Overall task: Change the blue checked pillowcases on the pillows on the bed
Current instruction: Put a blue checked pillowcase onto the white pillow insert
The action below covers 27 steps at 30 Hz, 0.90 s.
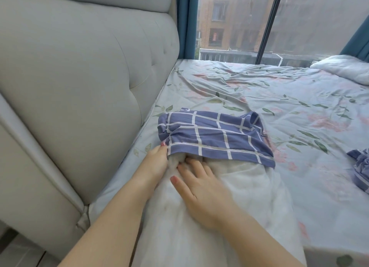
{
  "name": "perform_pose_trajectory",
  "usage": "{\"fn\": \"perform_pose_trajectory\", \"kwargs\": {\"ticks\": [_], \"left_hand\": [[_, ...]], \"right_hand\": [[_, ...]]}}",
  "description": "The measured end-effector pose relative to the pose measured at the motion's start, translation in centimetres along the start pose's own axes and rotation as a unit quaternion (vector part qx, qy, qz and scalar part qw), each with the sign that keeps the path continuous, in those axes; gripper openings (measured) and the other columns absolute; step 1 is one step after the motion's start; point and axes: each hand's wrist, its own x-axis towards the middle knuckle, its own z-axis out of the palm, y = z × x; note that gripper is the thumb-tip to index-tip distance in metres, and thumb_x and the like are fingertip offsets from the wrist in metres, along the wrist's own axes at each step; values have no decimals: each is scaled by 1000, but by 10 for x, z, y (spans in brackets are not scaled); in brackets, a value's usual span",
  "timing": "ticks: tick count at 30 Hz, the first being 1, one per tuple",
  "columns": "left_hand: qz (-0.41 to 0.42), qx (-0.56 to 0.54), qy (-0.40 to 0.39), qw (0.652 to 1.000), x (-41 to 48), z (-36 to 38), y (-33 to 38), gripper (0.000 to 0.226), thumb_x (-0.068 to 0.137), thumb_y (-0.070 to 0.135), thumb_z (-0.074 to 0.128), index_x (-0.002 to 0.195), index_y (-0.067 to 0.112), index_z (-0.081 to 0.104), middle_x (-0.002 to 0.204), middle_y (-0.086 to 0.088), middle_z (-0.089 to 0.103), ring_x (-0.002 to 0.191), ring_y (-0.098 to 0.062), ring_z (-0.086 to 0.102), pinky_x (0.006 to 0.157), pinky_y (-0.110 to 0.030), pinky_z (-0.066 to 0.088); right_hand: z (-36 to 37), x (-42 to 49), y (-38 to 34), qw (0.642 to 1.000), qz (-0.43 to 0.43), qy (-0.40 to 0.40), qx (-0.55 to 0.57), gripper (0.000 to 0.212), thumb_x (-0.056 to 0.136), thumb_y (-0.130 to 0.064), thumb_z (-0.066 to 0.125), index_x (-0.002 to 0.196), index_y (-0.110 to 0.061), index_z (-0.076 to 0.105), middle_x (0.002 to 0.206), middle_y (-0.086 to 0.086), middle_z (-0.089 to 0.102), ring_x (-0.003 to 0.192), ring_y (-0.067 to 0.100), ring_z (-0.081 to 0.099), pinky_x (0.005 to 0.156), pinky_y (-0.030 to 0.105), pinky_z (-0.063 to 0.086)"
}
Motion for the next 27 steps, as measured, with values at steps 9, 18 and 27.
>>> {"fn": "perform_pose_trajectory", "kwargs": {"ticks": [9,18,27], "left_hand": [[133,209,-3,969,-49,-10,-4,47,105,40,29,92,8,60,82,-8,64,75,-21,56,73,-34,44],[68,294,12,953,-56,-19,-10,56,103,49,26,67,17,54,66,-1,56,69,-24,52,68,-35,41],[271,314,179,892,-47,-4,-1,36,100,40,40,99,17,67,108,-1,52,103,-25,42,91,-30,36]], "right_hand": [[-5,-4,8,999,37,29,-8,89,77,-80,-6,139,-39,42,151,-8,31,140,16,20,109,32,30],[-11,-6,7,998,51,25,-6,88,76,-76,-3,114,-31,62,142,-8,48,133,18,32,101,31,33],[-42,-25,30,959,-19,105,261,73,91,-69,28,81,-11,70,71,-17,63,68,4,57,67,25,44]]}}
